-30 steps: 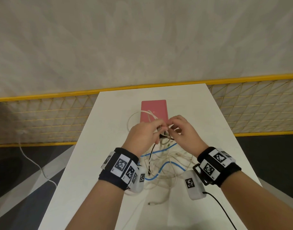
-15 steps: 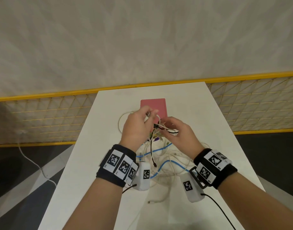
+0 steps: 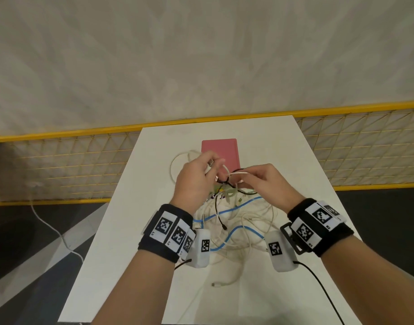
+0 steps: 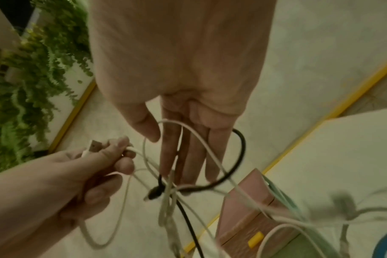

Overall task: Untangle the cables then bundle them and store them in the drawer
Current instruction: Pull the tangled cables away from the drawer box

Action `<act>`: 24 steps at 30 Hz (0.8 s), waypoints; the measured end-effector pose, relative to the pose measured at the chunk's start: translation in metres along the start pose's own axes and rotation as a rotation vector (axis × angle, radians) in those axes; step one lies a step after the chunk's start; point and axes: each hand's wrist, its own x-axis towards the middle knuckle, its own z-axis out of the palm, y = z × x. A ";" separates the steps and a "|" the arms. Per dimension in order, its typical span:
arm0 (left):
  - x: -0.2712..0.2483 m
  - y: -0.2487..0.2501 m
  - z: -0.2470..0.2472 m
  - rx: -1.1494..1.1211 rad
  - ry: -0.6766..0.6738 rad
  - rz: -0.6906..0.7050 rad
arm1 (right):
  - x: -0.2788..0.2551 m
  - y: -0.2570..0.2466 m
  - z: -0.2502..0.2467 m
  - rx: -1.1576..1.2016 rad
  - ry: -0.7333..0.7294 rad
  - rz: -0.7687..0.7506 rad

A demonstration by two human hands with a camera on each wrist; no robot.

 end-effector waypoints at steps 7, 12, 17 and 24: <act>-0.009 0.004 0.001 -0.111 -0.202 0.042 | -0.001 0.003 -0.011 0.529 -0.150 0.315; -0.021 -0.002 0.003 -0.126 -0.271 0.047 | 0.006 0.009 -0.004 0.110 0.164 0.174; -0.026 -0.008 0.002 -0.270 -0.085 -0.027 | 0.004 0.004 0.003 -0.389 0.214 -0.050; -0.018 0.000 0.008 -0.684 0.125 -0.317 | 0.001 -0.003 0.012 -0.328 -0.130 -0.041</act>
